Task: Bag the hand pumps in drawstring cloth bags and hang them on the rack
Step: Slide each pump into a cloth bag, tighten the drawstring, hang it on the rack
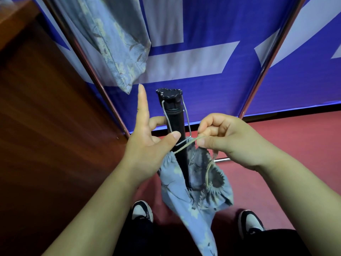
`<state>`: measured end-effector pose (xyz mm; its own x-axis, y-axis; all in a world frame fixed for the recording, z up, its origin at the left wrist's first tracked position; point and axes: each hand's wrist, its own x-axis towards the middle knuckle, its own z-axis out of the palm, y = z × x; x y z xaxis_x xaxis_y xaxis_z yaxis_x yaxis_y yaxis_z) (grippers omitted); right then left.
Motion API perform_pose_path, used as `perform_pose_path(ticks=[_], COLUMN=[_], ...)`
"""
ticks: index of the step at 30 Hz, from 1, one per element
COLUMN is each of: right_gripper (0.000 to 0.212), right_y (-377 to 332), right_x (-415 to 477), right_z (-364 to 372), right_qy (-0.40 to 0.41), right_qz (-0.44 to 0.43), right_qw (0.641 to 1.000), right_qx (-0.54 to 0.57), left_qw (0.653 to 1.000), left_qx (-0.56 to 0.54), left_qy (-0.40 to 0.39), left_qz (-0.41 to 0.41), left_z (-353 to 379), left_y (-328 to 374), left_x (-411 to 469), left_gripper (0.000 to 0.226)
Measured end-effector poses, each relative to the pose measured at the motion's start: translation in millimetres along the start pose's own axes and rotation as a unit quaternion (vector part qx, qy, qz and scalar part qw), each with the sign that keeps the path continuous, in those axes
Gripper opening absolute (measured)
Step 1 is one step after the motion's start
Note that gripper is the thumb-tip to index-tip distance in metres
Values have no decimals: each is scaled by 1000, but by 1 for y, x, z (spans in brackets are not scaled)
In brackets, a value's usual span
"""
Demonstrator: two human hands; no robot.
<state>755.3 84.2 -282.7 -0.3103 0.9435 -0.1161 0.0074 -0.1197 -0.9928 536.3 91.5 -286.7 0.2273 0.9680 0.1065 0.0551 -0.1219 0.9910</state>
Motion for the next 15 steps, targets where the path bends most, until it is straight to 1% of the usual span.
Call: perform_pose_path(ticks=[2,4,6,8,10,12,15], right_gripper=[19,15,16,17,17,17,17], right_y=[2,3,5,8,9,10,6], right_x=[2,3,3,4,4,4,4], right_z=[2,5,8,11,13,14,12], right_qy=[13,21,24,29,28,30,39], right_qz=[-16,-23,-23,-23,-23,-23,-28], right_qw=[1000,999,997,997,997,996,995], right_qx=[13,42,62,68,73,79,84], left_qw=[999,998,997,996,997,998,998], left_qx=[43,48,56,64,48,29,38], left_qy=[-14,-45,-61,-61,-56,-57,-57], left_qz=[5,3,-5,-13,-22,-25,-18], left_z=[-4,-6,-6,-5,-5,-5,-6], left_y=[1,1,2,0,-4,-6,-9], left_x=[-1,-1,-2,-1,-1,-1,0], left_gripper=[105,100,93,82,69,61,50])
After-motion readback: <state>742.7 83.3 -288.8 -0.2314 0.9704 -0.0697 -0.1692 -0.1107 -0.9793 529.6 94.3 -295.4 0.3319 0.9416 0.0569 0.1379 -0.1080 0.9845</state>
